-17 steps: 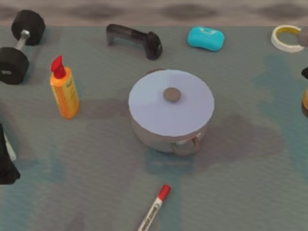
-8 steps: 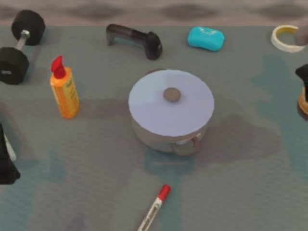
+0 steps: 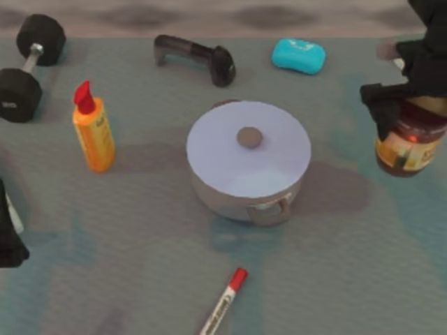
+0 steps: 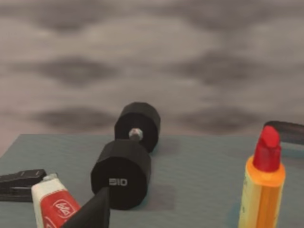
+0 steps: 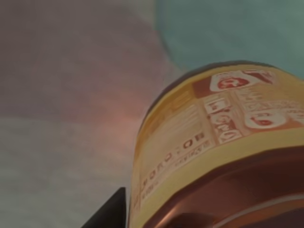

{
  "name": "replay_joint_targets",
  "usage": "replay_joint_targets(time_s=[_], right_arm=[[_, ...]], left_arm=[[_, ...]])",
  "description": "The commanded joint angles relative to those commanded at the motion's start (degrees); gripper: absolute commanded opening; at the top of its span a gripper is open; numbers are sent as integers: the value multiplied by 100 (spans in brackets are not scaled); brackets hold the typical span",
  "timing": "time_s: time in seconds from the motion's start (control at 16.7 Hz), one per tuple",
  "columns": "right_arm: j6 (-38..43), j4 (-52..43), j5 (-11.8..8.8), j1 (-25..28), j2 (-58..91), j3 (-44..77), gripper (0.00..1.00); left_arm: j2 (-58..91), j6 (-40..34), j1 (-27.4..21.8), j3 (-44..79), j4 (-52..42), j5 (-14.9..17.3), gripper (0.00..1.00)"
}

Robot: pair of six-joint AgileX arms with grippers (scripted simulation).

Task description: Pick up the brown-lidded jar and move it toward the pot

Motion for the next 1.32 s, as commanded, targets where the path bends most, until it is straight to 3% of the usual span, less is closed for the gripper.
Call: replay_joint_targets(time_s=[0.18, 0.36, 0.66, 1.02, 1.26, 1.32], right_arm=[[973, 81, 3, 303, 287, 229, 0], [1421, 141, 6, 470, 426, 347, 0], [1445, 156, 0, 453, 409, 314, 0], [1459, 1100, 7, 485, 593, -419, 0], [1459, 1167, 8, 492, 622, -480, 0], [1459, 1167, 8, 492, 622, -480, 8]], left_arm=[[0, 0, 0, 0, 0, 0, 100], [0, 0, 0, 0, 0, 0, 100], [0, 0, 0, 0, 0, 0, 100], [0, 0, 0, 0, 0, 0, 100], [0, 0, 0, 0, 0, 0, 100], [0, 0, 0, 0, 0, 0, 100]])
